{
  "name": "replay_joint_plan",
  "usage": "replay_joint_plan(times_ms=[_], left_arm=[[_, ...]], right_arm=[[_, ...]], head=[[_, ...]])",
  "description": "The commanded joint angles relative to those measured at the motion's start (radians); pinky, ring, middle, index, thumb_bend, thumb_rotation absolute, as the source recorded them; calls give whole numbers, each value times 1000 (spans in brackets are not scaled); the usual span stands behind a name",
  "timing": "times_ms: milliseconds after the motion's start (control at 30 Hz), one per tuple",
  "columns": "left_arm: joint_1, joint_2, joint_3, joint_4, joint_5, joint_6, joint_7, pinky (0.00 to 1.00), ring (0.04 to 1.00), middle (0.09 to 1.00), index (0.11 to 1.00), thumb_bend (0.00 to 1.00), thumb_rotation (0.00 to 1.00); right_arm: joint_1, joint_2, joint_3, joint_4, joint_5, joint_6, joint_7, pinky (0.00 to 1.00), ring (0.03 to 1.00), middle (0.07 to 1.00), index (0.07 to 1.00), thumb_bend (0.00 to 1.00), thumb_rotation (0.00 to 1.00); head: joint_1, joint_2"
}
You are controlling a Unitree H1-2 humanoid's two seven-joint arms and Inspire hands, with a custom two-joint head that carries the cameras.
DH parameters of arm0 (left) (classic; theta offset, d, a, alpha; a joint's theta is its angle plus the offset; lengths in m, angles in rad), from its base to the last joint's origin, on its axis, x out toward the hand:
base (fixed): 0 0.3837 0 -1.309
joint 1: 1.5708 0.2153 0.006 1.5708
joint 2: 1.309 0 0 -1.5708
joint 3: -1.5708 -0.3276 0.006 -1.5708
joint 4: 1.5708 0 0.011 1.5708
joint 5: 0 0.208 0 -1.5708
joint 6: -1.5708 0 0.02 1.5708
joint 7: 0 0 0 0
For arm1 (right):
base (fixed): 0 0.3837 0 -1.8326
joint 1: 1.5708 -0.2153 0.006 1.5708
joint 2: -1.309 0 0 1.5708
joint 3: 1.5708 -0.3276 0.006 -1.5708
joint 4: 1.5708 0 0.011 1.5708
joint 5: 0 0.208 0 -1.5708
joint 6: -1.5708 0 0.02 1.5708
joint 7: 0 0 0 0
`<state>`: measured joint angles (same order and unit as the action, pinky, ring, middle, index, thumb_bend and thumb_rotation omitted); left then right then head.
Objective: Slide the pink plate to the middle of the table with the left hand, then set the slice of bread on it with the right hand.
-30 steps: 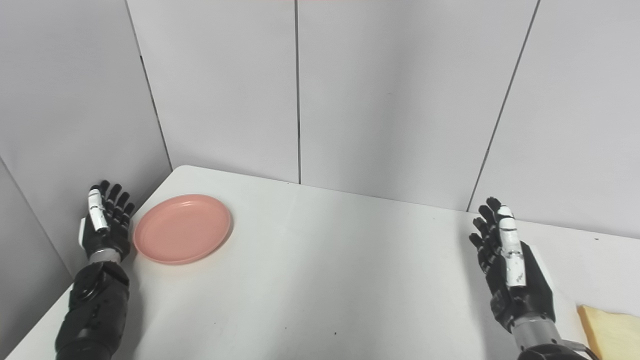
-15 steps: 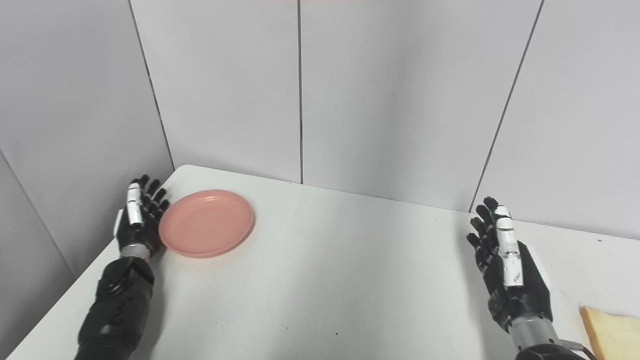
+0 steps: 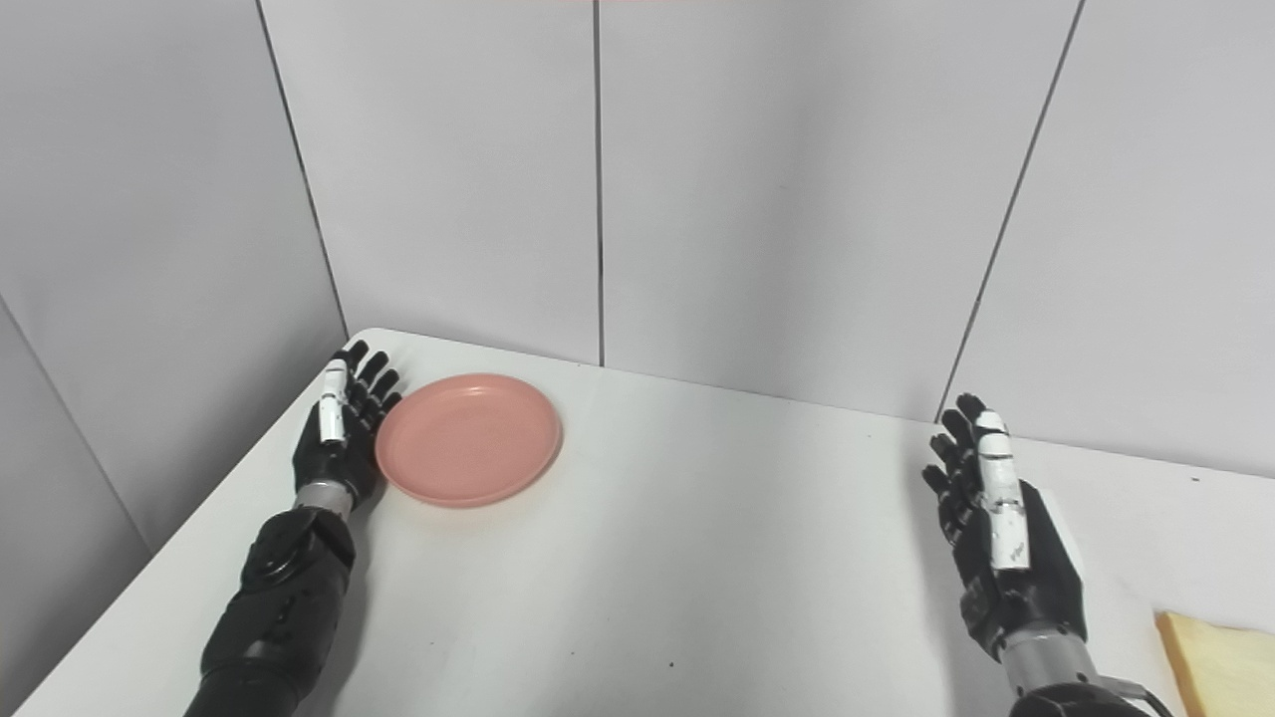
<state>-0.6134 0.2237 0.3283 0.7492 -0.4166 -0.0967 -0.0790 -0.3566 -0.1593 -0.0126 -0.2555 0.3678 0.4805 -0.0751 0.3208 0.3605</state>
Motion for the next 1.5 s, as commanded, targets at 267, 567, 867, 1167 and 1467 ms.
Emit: replay_joint_plan(times_ms=[267,567,867,1167,1467], left_arm=[[-36,-16,-73,66,37,-1,-103,976,954,949,940,400,1000],[4,-24,-128,-67,35,78,-163,994,970,965,952,433,999],[61,-88,-198,-273,71,222,-133,972,960,949,940,370,1000],[105,-149,-236,-436,52,356,-149,979,971,960,941,349,1000],[144,-195,-279,-577,46,456,-163,988,970,961,948,338,1000]], right_arm=[[-13,27,-19,37,-54,-53,54,1000,1000,1000,1000,130,1000],[-17,58,-32,84,-93,-83,69,1000,1000,1000,1000,201,1000],[-24,88,-37,109,-125,-82,70,1000,1000,1000,1000,237,1000],[-26,96,-32,107,-151,-78,78,1000,1000,1000,1000,247,1000],[-26,99,-21,89,-175,-76,75,1000,1000,1000,1000,256,1000]], head=[[-94,3],[-225,34],[-290,44],[-320,72],[-336,91]])
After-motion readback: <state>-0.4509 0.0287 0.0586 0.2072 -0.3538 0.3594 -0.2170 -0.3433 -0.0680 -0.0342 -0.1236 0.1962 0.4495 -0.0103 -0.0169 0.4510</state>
